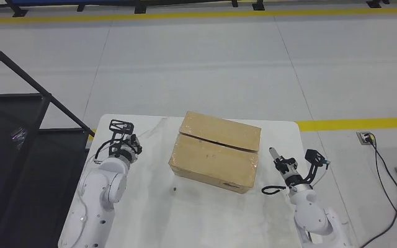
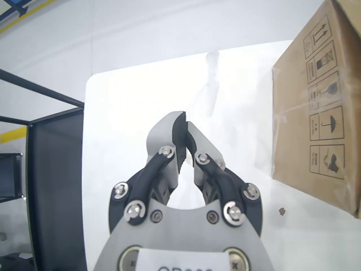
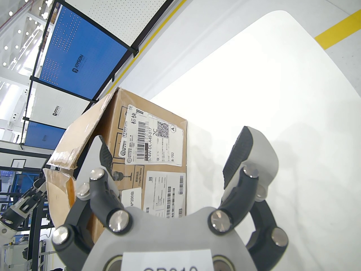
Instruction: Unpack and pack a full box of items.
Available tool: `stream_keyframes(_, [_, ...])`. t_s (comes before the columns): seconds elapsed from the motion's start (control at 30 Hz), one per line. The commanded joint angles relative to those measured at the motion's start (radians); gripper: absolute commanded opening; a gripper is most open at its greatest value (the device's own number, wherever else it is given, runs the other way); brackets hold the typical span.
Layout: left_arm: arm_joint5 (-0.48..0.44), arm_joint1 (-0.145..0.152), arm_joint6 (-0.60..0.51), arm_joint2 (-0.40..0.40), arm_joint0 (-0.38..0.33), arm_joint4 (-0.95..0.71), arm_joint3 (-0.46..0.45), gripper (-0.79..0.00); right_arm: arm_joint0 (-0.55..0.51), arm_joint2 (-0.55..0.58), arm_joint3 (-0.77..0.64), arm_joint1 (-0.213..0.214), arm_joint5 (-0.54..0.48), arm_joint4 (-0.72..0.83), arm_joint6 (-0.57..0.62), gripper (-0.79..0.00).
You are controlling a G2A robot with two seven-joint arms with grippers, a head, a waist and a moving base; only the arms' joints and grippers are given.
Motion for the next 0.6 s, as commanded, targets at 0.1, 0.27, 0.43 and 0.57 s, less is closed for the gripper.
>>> stream_keyframes(0.1, [0.012,0.005,0.010,-0.034,0.065,-0.003,-0.078,-0.785,0.000,0.000,0.000,0.000,0.000,0.000,0.000,0.000])
stream_keyframes(0.27, [0.035,0.007,0.031,-0.048,0.115,0.008,-0.146,-0.785,0.000,0.000,0.000,0.000,0.000,0.000,0.000,0.000])
stream_keyframes(0.43, [0.059,0.009,0.068,-0.102,0.159,-0.038,-0.217,-0.785,0.000,0.000,0.000,0.000,0.000,0.000,0.000,0.000])
stream_keyframes(0.57, [0.029,0.013,0.116,-0.169,0.211,-0.110,-0.294,-0.785,0.000,0.000,0.000,0.000,0.000,0.000,0.000,0.000])
